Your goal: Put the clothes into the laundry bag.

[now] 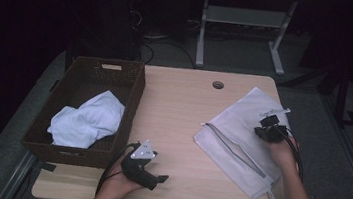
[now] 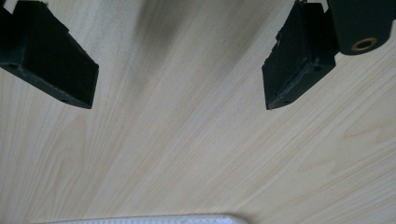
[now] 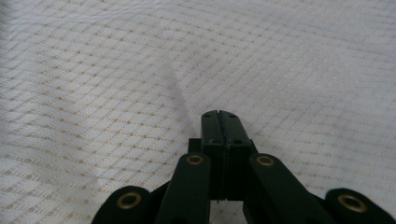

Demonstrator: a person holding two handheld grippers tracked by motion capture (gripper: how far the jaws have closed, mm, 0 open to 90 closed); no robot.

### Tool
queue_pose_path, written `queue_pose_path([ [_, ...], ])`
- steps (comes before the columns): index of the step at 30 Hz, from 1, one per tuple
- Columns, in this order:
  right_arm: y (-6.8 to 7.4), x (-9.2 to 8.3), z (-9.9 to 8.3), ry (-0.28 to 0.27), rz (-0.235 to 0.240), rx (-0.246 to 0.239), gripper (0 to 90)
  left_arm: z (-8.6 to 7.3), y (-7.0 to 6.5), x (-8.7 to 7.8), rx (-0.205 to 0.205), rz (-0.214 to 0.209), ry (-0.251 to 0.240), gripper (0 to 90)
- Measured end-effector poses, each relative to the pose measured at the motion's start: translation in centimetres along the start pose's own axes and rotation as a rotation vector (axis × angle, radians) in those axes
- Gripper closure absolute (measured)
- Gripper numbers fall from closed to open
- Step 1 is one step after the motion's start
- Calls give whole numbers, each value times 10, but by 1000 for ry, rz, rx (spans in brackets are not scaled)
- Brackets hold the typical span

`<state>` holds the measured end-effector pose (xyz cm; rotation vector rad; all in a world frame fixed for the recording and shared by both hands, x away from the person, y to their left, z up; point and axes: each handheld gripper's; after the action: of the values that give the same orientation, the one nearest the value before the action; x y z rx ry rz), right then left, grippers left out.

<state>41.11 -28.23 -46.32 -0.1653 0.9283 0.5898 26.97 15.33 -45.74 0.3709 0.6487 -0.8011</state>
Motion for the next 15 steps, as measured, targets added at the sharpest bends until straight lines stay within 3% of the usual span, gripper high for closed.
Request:
queue_pose_path([
  [5, -7, -5, -5, -2, -6, 33, 892, 0, -1, 0, 0, -3, 3, 102],
  [7, -8, -7, -6, -9, -11, 31, 840, 0, -1, 0, 4, -4, 3, 102],
  [15, 5, -31, -7, -117, 42, 23, 598, 0, 0, -1, -5, 3, 2, 102],
])
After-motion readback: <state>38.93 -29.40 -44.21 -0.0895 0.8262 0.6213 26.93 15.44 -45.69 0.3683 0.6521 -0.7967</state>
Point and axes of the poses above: each handheld gripper's, and its own axes: x roughly forward along the jaws, z roughly out of its top, y roughly to its left, and after that the axes turned 13 degrees about z, right-handed
